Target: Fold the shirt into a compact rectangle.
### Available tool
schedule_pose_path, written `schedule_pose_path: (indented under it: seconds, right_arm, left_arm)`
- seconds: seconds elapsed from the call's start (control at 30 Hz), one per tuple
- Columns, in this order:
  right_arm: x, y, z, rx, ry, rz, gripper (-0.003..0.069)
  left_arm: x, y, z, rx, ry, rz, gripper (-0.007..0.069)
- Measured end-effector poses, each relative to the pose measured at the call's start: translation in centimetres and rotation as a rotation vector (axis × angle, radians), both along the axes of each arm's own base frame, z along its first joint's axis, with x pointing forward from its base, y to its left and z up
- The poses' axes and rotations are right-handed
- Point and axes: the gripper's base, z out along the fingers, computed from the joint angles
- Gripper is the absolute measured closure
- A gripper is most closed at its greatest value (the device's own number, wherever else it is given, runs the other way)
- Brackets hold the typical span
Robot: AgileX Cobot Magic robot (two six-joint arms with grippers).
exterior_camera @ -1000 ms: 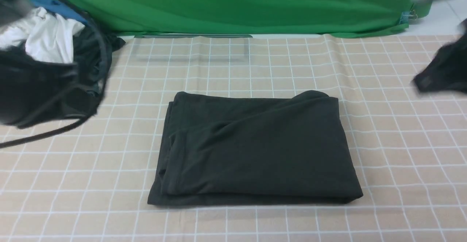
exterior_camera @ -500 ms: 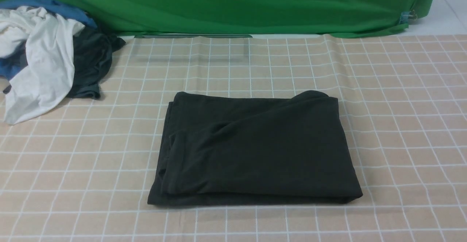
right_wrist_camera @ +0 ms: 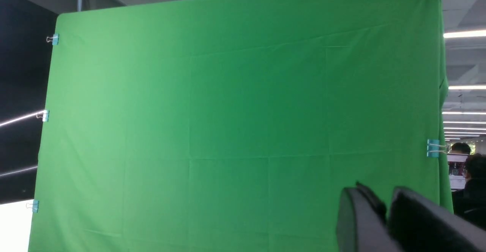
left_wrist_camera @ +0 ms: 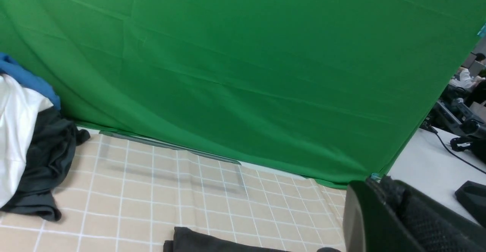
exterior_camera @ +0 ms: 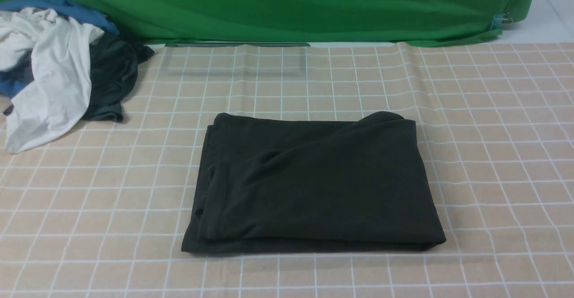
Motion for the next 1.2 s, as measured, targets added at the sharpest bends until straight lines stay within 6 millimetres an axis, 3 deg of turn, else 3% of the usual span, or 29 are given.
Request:
schedule_pose_path:
  seconds: [0.43, 0.57, 0.8, 0.9, 1.07, 1.17, 1.2]
  right_arm:
    - [0.0, 0.0, 0.0, 0.000, 0.000, 0.000, 0.0462]
    - [0.0, 0.0, 0.0, -0.001, 0.000, -0.001, 0.0459]
    - [0.0, 0.0, 0.0, -0.001, 0.000, -0.001, 0.0444]
    - [0.0, 0.0, 0.0, 0.000, -0.001, 0.000, 0.0441]
    - [0.0, 0.0, 0.0, 0.000, -0.002, 0.000, 0.0428]
    - [0.0, 0.0, 0.0, 0.001, -0.003, -0.001, 0.0424]
    - [0.0, 0.0, 0.0, 0.001, -0.003, -0.001, 0.0424]
  left_arm:
    - [0.0, 0.0, 0.0, 0.013, -0.006, 0.004, 0.0611]
    - [0.1, 0.5, -0.1, 0.192, -0.020, 0.045, 0.0611]
    - [0.2, 1.1, -0.3, 0.343, -0.026, 0.097, 0.0611]
    - [0.4, 1.3, -0.9, 0.381, -0.025, 0.119, 0.0611]
    - [-0.7, 1.4, -2.6, 0.290, -0.076, 0.147, 0.0611]
    - [-1.4, 1.5, -5.1, 0.220, -0.095, 0.156, 0.0610]
    - [-1.9, 1.5, -7.1, 0.201, -0.094, 0.158, 0.0610]
